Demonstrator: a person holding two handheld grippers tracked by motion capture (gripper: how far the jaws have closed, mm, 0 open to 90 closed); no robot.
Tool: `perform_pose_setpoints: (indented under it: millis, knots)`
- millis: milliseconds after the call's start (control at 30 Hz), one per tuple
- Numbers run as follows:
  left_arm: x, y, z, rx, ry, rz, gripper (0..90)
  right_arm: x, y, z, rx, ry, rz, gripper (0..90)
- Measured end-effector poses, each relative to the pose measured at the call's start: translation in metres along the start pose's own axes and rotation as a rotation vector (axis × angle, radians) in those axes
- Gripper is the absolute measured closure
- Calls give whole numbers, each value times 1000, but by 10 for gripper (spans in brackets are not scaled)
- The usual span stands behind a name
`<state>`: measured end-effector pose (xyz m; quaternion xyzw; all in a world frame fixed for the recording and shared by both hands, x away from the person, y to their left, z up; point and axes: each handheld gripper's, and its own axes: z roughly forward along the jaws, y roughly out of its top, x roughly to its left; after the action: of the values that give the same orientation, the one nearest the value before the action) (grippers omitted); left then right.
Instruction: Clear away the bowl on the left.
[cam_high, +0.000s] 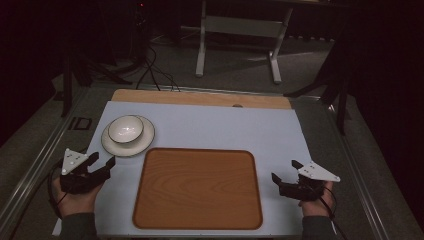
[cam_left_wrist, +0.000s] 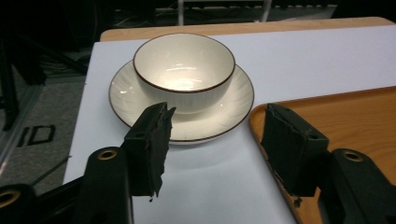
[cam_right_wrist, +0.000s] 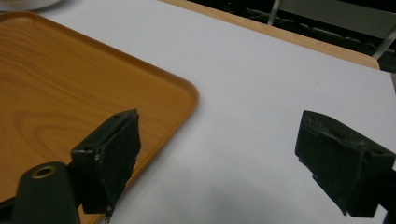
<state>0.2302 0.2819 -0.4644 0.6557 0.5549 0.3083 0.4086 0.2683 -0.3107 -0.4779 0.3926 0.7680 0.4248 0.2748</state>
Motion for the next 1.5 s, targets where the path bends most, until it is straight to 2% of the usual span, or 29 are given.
perform_pose_setpoints:
  millis: [133,300,433,567,800,933,1167,1200,1300,1500]
  knots:
    - [0,0,1,0,-4,-4,434,0,-1,1,9,-8,2,138]
    - [-2,1,5,28,4,-2,435,0,1,0,-11,-7,7,138]
    - [-3,6,6,43,6,-5,440,-1,1,1,-16,-6,7,138]
    - [-4,14,10,38,15,15,434,0,2,1,-21,-3,4,138]
    - [2,27,15,19,25,8,416,2,2,1,-15,-8,-13,138]
    - [7,31,18,-4,26,-4,451,2,2,0,-24,-18,-18,135]
    - [16,33,30,21,28,-13,466,2,3,-1,-26,-20,-20,135]
    - [18,34,36,41,31,-22,466,2,3,0,-28,-18,-20,135]
    - [23,36,43,55,39,-38,482,3,3,0,-28,-20,-22,133]
    - [29,40,58,84,66,-36,483,3,3,-1,-34,-24,-22,133]
